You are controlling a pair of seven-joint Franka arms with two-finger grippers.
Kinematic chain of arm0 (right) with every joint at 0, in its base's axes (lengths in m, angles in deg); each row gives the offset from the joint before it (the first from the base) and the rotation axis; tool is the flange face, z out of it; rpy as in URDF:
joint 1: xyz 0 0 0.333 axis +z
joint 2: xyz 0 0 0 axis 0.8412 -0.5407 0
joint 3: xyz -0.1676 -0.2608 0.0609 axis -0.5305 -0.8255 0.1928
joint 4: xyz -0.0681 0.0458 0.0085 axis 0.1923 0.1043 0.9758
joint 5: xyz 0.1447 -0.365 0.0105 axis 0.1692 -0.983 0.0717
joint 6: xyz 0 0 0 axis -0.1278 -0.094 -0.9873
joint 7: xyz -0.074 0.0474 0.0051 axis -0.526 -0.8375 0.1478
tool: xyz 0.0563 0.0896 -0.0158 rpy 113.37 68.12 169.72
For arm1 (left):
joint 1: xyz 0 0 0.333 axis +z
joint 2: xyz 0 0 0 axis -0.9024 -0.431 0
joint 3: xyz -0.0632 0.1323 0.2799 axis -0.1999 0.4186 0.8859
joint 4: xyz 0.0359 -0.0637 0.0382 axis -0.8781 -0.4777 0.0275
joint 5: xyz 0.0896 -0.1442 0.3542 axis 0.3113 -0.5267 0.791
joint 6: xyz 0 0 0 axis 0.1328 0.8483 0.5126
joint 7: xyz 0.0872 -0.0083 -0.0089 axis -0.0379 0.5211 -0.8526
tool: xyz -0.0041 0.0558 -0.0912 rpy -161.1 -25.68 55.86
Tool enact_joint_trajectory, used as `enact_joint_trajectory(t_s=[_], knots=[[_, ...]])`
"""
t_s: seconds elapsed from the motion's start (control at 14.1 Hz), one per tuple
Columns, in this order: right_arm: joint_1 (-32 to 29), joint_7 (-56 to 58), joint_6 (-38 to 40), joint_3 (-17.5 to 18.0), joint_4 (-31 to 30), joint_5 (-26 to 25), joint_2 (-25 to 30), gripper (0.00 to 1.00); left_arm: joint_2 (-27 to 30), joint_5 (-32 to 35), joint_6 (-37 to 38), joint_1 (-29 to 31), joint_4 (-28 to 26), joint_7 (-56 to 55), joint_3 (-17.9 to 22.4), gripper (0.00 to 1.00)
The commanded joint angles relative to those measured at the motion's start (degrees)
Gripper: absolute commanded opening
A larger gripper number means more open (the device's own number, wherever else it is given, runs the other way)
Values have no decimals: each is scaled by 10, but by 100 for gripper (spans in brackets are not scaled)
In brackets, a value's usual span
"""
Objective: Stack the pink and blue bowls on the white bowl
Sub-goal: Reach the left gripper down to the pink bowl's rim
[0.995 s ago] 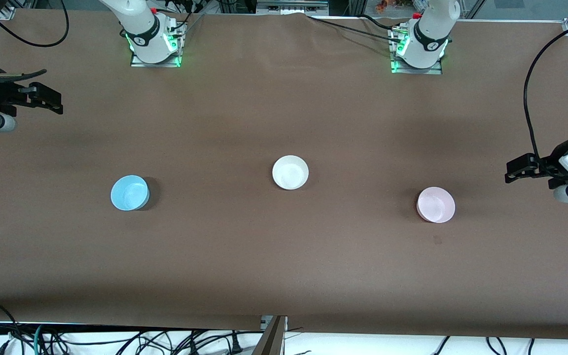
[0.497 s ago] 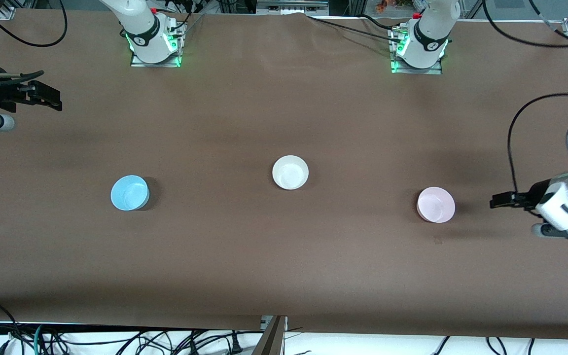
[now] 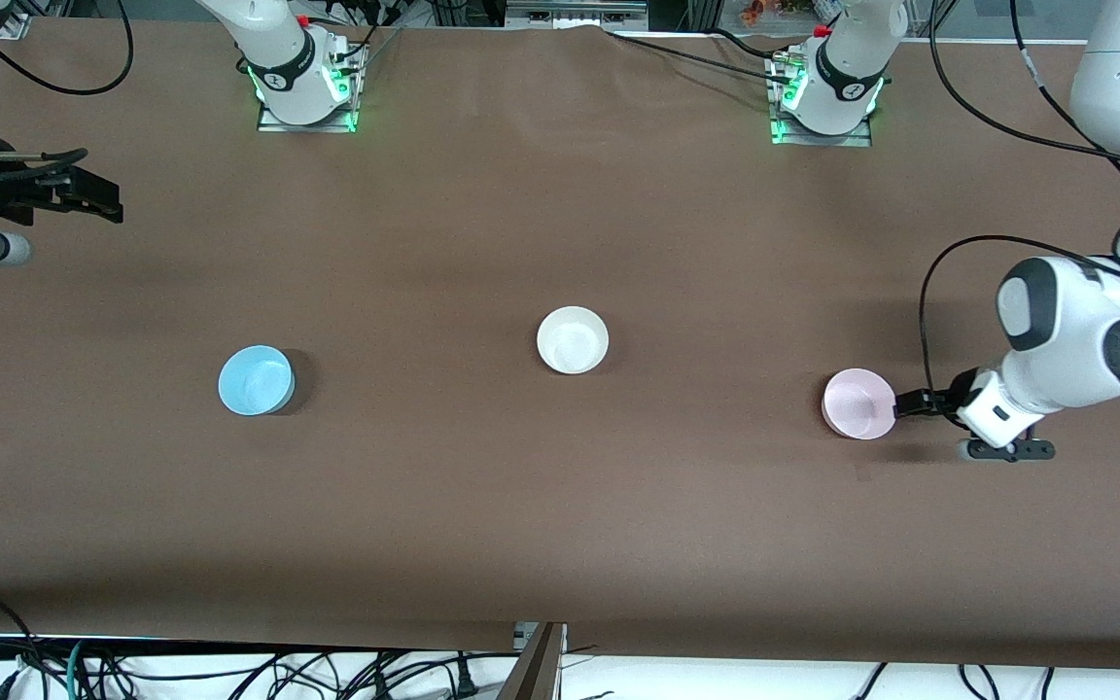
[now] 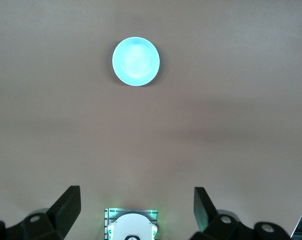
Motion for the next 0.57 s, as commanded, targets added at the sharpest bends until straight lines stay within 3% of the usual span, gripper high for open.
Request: enact_joint_trajectory(t_s=[0.0, 0.28, 0.43, 0.5], knots=[[-9, -11, -23, -3, 6, 9, -23, 100, 17, 11, -40, 1, -49, -20, -2, 96], [-13, -13, -43, -28, 6, 13, -60, 100, 23, 49, -35, -11, -57, -70, -2, 83], [-16, -5, -68, -37, 7, 13, -92, 100, 25, 74, -32, -19, -60, -106, -3, 69], [-19, -4, -76, -37, 7, 14, -103, 100, 27, 79, -31, -20, -69, -113, -3, 52]])
